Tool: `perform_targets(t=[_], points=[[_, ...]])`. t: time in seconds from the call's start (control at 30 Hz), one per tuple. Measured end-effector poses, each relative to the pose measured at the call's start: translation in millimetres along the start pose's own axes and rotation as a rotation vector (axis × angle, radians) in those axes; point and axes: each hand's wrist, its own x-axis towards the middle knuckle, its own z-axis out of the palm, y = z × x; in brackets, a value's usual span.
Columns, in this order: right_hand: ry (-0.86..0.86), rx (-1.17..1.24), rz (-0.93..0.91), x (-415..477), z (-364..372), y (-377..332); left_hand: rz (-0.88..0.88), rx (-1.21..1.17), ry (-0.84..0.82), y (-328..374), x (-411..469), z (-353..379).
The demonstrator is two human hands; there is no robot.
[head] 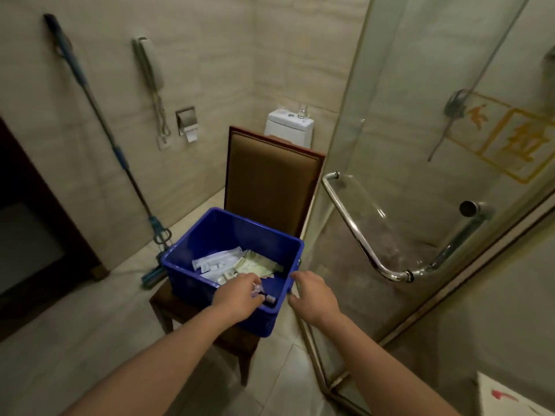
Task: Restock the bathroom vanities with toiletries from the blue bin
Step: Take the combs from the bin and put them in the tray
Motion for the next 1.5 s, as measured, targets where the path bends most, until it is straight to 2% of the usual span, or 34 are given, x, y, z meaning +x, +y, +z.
perform_targets(t=[0.3, 0.5, 0.77, 1.07, 1.5], points=[[-0.102, -0.050, -0.138, 53, 12, 2, -0.157, -0.038, 0.116, -18, 7, 2], [-0.134, -0.053, -0.208, 84, 22, -11, -0.194, -0.066, 0.175, -35, 12, -11], [-0.189, -0.044, -0.204, 128, 40, -29, -0.233, -0.074, 0.131, -69, 44, -25], [-0.254, -0.047, -0.014, 206, 63, -40, -0.171, -0.051, -0.034, -121, 141, -52], [-0.249, 0.178, 0.451, 259, 112, -62, 0.077, 0.053, -0.343, -186, 271, -71]])
